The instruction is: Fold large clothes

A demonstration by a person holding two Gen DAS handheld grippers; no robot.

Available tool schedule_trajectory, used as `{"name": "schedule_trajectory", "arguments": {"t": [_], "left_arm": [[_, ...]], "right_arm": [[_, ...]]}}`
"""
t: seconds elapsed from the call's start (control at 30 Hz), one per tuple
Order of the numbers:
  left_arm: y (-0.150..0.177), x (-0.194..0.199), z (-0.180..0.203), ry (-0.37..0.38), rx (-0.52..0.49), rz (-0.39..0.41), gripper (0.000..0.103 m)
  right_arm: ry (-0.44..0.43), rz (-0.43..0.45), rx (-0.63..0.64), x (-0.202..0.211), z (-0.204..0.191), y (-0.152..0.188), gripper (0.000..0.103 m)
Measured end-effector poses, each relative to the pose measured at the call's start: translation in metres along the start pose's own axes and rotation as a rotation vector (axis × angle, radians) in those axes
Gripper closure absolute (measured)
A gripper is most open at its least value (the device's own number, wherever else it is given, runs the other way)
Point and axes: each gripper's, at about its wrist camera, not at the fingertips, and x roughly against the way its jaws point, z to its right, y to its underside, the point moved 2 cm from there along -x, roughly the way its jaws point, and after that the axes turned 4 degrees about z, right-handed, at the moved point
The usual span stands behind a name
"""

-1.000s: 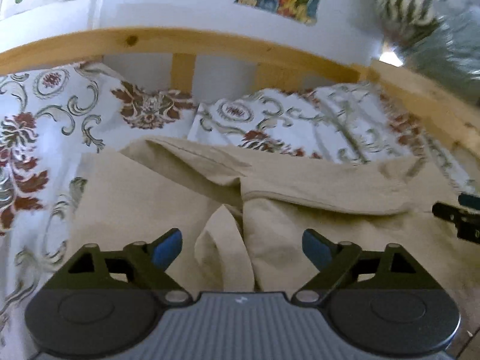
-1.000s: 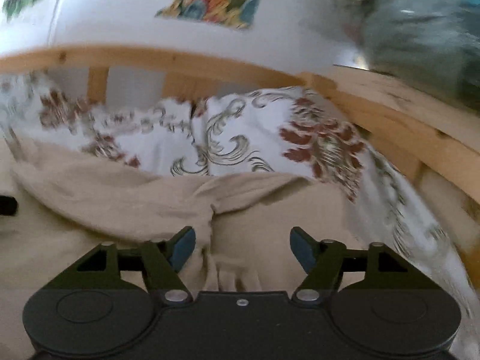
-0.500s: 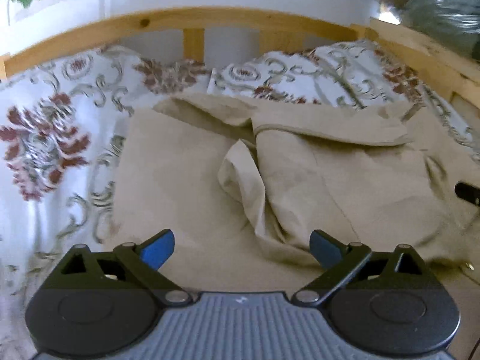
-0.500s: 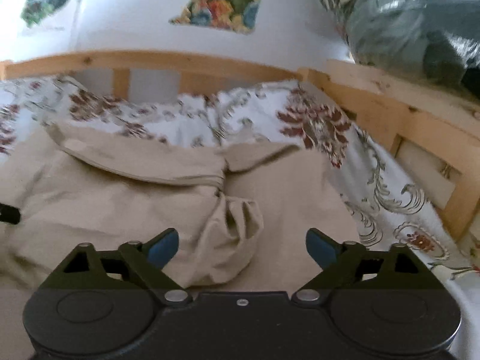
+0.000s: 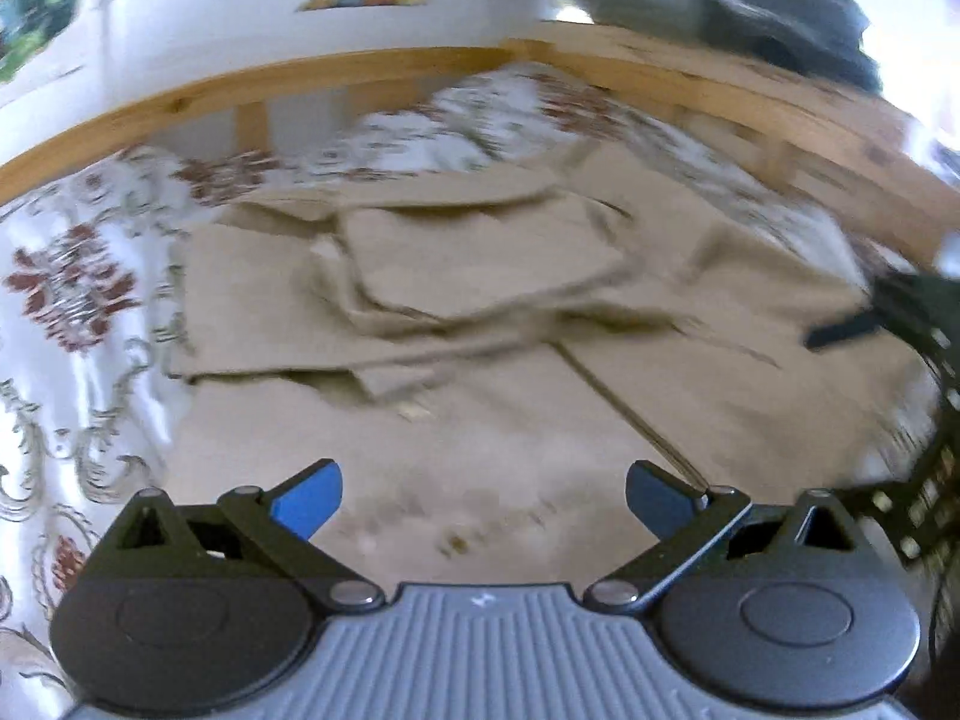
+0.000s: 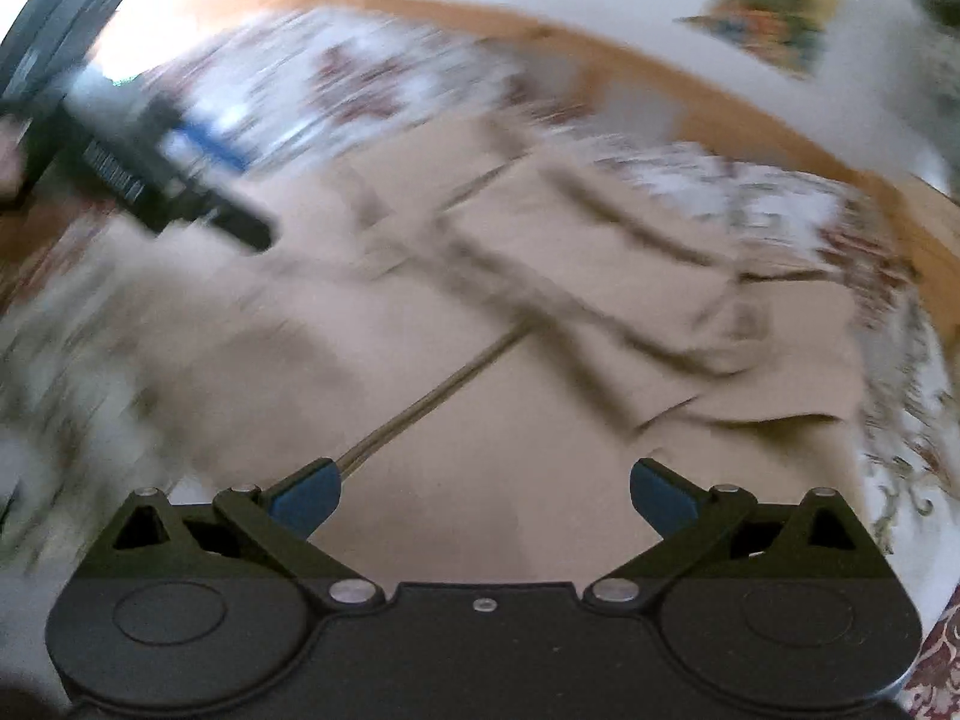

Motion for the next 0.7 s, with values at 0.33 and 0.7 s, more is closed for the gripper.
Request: {"name": "schedule_trajectory", "arguments": {"t": [0.33,0.7], "left_arm": [[0.054,-0.011,0.041,0.041,-0.213,-0.130,0.001],[0.062,-0.011,0.060,0.043,-0.343,-0.107,0.001]], "right_arm": [[0.033,-0.173,0.106,-0.030,-0.035,0.031,0.001],[0.057,0.063,0.026,-0.018,-0.023,0.017,0.001]]}}
